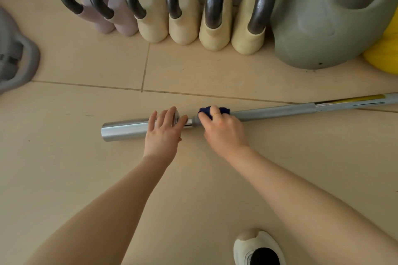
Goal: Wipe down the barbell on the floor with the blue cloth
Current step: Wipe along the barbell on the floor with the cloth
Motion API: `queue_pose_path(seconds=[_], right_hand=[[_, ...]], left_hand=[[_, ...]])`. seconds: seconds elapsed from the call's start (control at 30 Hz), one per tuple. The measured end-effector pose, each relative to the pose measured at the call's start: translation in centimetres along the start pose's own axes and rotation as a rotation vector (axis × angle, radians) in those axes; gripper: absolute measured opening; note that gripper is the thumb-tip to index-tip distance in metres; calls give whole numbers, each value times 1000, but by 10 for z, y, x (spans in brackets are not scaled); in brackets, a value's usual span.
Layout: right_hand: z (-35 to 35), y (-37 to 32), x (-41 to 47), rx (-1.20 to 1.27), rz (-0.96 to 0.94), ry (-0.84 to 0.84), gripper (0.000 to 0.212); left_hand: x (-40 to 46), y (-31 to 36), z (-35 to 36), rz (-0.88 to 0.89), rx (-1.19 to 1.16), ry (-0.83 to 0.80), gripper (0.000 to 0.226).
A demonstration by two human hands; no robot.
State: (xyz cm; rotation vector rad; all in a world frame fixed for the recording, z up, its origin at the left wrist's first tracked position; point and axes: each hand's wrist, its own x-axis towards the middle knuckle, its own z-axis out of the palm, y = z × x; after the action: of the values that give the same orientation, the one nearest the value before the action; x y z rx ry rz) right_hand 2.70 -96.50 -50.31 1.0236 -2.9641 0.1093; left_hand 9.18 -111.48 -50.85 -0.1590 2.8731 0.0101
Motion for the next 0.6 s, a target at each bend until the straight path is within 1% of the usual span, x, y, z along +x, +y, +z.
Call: queue_pose_path(seconds=[0.03, 0.07, 0.1, 0.17, 0.2, 0.23, 0.33, 0.4, 0.43, 0.5, 0.53, 0.6], right_hand=[[-3, 13, 2, 9, 5, -15, 19], [-8, 27, 4, 37, 72, -66, 19], [-13, 41, 7, 69, 194, -132, 20], [-15, 57, 7, 125, 479, -197, 26], [-15, 53, 7, 166, 562, -191, 28], [-15, 40, 9, 221, 593, -188, 30], [-9, -22, 18, 428, 534, -195, 34], [-6, -50, 21, 504, 475, -228, 36], [-5, -54, 22, 490, 425, -249, 38], [-6, -42, 22, 381, 316, -283, 40], [-8, -30, 21, 309, 301, -275, 40], [-9, -2, 18, 203, 375, -216, 40]], left_hand=[[1, -1, 0, 0, -16, -6, 69], [2, -1, -1, -2, -39, -15, 67], [4, -1, -2, -3, -62, -24, 64], [7, -3, -5, 7, -73, -61, 60], [10, -5, -5, 16, -78, -83, 59], [12, -7, -6, 22, -79, -108, 58], [18, -8, -11, 29, -100, -142, 59], [21, -9, -14, 34, -110, -161, 57], [23, -10, -15, 37, -111, -171, 56], [25, -12, -16, 51, -107, -194, 55], [27, -13, -16, 59, -111, -207, 55], [30, -14, -17, 65, -127, -227, 54]])
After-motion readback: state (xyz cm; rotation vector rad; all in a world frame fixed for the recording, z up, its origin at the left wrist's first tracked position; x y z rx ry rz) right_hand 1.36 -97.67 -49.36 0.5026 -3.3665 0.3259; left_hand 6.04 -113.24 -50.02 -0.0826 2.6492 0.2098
